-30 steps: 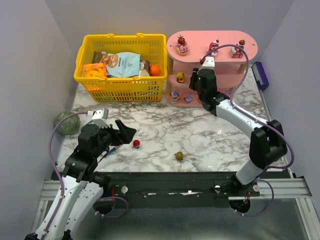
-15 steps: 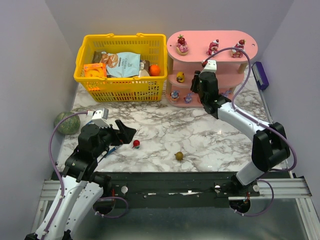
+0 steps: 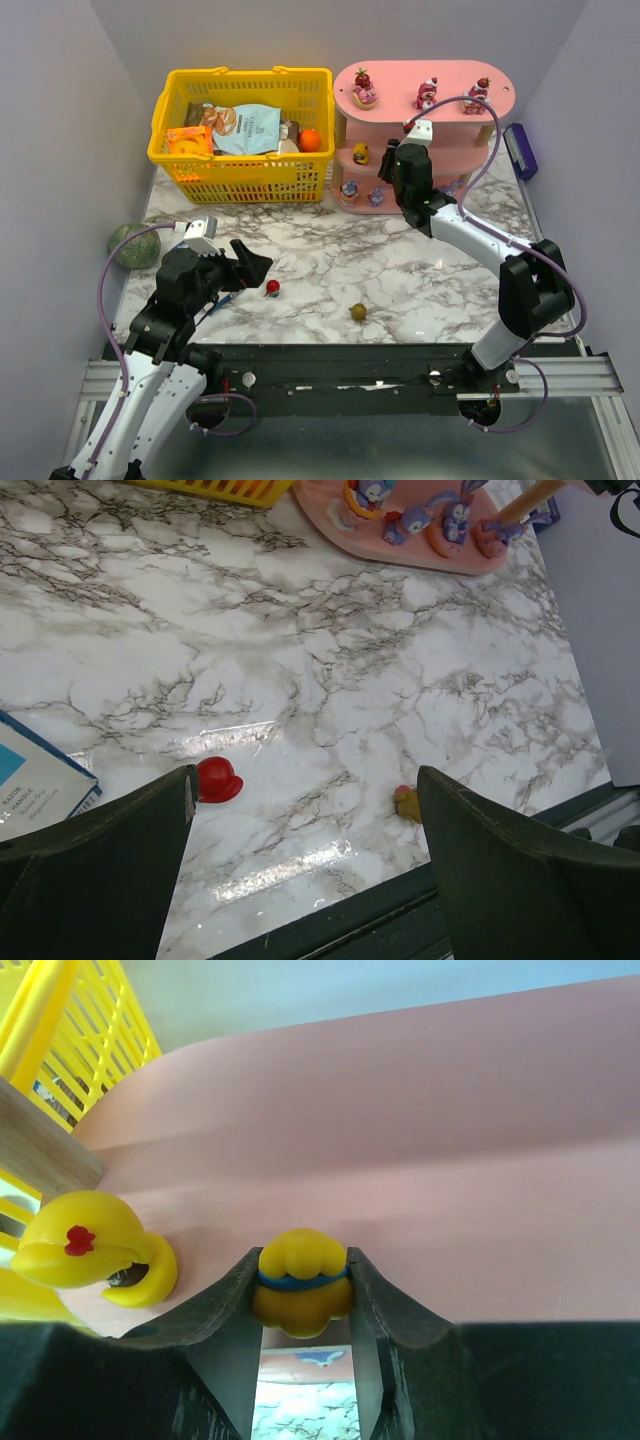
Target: Place and organize the plastic toys onto the shelf
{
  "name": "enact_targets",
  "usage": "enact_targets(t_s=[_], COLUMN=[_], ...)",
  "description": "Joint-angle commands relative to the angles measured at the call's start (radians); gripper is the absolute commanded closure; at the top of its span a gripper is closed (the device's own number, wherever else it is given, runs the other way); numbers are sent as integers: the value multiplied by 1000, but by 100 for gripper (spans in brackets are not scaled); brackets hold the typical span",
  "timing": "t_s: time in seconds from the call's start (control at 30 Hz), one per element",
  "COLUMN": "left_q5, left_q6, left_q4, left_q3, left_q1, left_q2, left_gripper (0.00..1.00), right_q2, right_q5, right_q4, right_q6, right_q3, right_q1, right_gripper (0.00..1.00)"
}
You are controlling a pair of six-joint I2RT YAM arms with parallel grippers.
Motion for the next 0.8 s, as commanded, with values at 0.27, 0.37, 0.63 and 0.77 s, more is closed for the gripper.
enact_targets(t_s=[0.27,0.37,0.63,0.77], left_q5=[15,15,18,17], left_q6=[15,15,15,16], left_q4=[12,12,12,10], left_q3=[-9,-9,-9,-9], left_q1=[6,6,5,6], left_q2=[-11,-13,-14,-16], left_gripper=[1,1,1,1], right_q2=[56,50,33,-7], right_q5=[20,18,24,15], right_q4=[-71,-71,-71,-72], right_q6=[14,14,17,28], right_q3=[-17,-17,-19,-40], right_q1=[-2,-2,-1,-1], right_gripper=[51,49,43,37])
